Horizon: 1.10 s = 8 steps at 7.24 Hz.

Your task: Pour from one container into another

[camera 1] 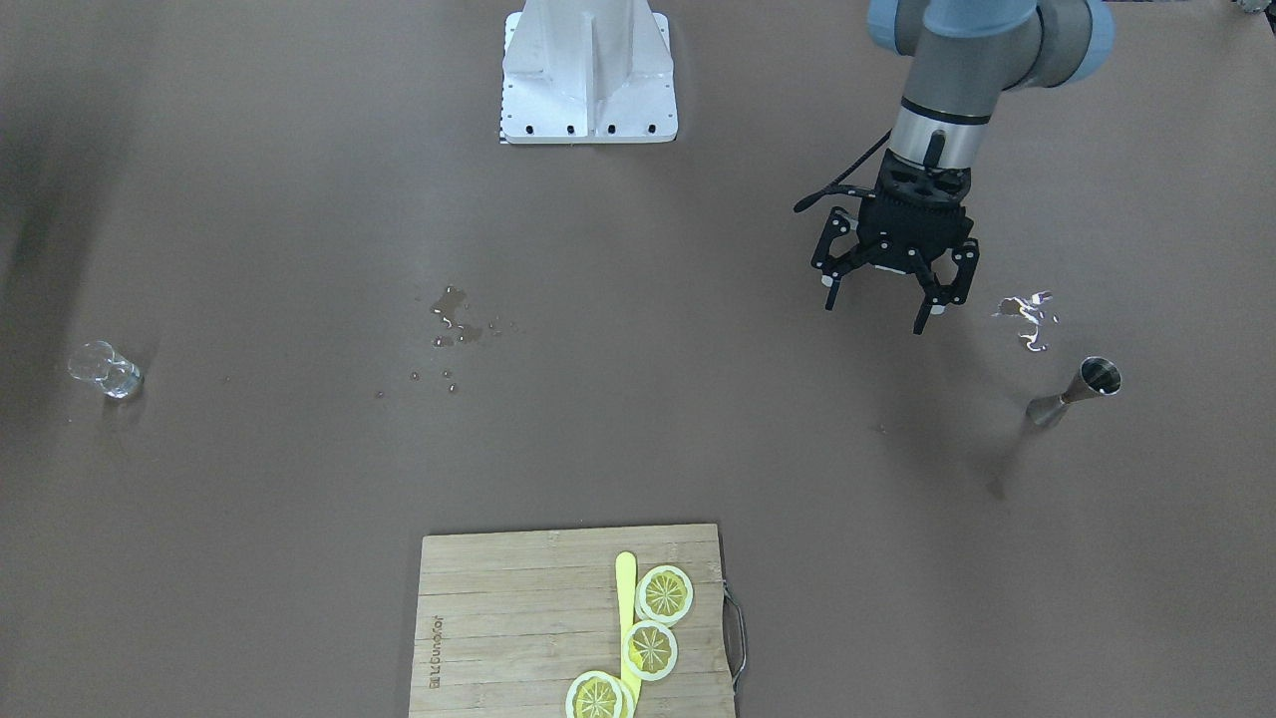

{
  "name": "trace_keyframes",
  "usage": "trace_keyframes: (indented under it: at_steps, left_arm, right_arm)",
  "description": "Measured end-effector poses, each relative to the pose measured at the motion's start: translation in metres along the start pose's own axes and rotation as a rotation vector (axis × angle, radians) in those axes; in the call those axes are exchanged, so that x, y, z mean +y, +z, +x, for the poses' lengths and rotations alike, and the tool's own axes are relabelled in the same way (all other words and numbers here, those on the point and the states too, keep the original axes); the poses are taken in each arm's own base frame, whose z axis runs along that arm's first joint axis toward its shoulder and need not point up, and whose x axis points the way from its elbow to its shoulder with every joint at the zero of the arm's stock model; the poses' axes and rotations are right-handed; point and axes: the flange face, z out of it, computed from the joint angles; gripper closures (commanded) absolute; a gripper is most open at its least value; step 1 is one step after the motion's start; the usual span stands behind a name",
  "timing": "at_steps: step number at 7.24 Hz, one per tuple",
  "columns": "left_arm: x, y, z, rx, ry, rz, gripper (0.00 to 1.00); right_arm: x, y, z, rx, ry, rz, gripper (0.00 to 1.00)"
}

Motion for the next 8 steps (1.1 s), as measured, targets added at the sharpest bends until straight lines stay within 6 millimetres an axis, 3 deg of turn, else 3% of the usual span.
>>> trace_keyframes:
  at_steps: [2,5,8]
  left_arm:
    - [-0.008,-0.017,-0.067,0.019,0.089,-0.048,0.03]
    - [-0.011,-0.039,-0.216,0.059,0.139,-0.150,0.03]
    - [0.021,-0.065,-0.320,0.111,0.012,-0.197,0.03]
  right_arm:
    - [-0.006,-0.005,-0.005,-0.001,0.067,0.008,0.00]
    - [-0.009,-0.007,-0.007,0.000,0.097,0.015,0.00]
    - [-0.004,-0.002,-0.002,0.000,0.106,0.008,0.00]
